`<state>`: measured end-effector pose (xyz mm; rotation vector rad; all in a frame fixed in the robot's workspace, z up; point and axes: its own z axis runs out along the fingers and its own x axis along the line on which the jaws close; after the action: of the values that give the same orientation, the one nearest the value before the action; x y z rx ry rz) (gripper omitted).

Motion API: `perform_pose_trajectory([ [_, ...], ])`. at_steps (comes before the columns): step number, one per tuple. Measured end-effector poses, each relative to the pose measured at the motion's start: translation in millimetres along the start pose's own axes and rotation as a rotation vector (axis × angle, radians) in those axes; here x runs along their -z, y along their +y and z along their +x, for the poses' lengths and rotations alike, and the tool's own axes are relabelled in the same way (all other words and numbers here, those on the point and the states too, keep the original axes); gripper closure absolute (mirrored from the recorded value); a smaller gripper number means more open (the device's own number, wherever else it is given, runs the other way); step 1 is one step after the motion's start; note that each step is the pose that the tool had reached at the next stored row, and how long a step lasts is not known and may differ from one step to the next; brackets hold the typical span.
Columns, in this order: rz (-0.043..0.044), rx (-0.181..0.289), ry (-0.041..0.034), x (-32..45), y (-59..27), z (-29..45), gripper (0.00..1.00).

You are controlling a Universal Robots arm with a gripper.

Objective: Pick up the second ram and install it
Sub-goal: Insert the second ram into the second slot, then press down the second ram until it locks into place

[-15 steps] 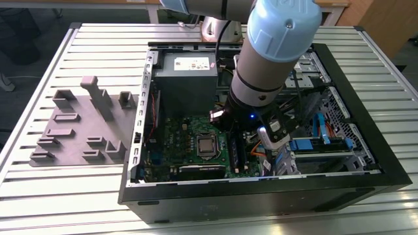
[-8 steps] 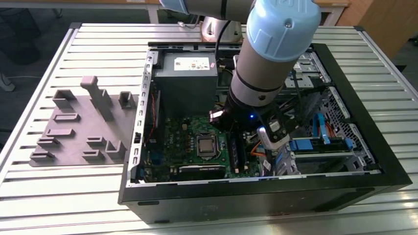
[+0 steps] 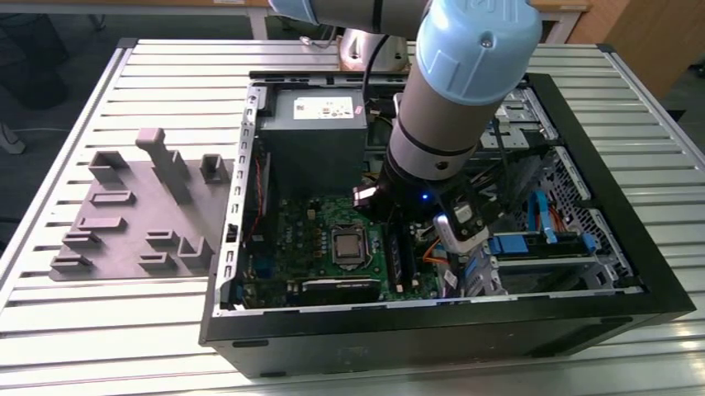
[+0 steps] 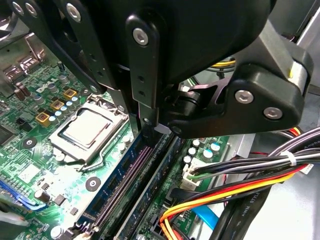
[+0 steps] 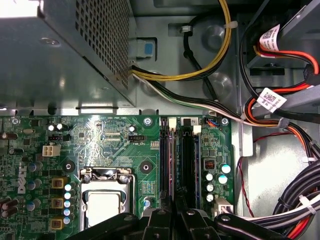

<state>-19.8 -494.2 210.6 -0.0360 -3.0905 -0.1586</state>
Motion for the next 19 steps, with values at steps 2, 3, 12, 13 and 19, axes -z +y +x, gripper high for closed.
perform_pose_trajectory([
  [2,0.0001,0.0,0.0,0.1,-0.4,0.0,0.86],
  [3,0.0,0.0,0.0,0.1,-0.6,0.0,0.86],
  [12,-0.0001,0.0,0.0,0.2,-1.6,-0.1,0.86],
  [13,0.0,0.0,0.0,0.2,-1.6,-0.1,0.86],
  [19,-0.0001,-0.003,-0.0003,0.2,-2.0,-0.1,0.86],
])
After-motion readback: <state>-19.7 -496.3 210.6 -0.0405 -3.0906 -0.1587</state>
